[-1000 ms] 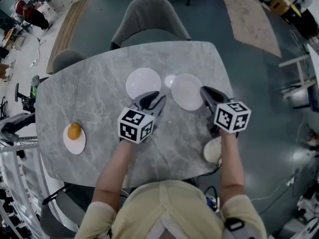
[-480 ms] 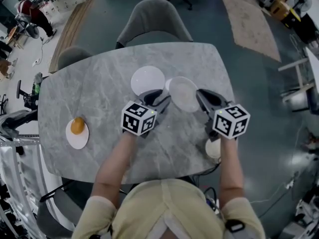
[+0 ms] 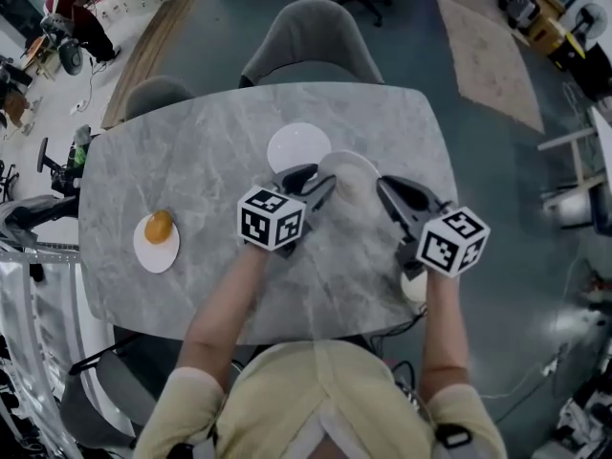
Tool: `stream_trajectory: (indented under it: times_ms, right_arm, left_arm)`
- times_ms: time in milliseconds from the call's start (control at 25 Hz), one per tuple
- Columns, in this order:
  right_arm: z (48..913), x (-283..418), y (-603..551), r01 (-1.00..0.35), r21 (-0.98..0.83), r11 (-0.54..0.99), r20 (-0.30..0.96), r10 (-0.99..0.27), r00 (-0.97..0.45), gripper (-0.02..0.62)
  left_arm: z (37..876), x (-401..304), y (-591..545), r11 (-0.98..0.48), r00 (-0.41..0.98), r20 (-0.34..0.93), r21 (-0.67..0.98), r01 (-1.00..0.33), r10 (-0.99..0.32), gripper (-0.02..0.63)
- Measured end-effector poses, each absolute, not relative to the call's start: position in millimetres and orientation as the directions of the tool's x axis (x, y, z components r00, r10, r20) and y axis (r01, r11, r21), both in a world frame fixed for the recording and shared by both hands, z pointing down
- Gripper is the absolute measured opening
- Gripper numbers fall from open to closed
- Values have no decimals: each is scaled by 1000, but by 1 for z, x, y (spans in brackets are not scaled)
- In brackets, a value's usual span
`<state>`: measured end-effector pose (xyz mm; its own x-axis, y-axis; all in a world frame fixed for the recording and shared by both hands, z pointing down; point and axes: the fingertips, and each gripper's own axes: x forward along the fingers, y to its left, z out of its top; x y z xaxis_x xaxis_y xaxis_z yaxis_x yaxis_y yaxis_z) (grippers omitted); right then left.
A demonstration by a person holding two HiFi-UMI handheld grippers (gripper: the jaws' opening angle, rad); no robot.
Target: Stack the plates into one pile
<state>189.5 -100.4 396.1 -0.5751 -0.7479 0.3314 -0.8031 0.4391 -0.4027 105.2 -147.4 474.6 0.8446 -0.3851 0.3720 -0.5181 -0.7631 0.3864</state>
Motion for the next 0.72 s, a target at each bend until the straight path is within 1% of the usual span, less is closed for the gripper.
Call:
stream_trajectory:
  times_ms: [280,720]
  right_arm:
    - [391,174,-101,-776,-430,462,303,-736,-606,14]
    - [398,144,-124,-784,-396,478,327,-725,-606,14]
  left_arm:
    - [463,88,-144,-762,850,335,389,-518,-407,161]
    - [452,38,-153,-701,779,359,349,-623,-514,161]
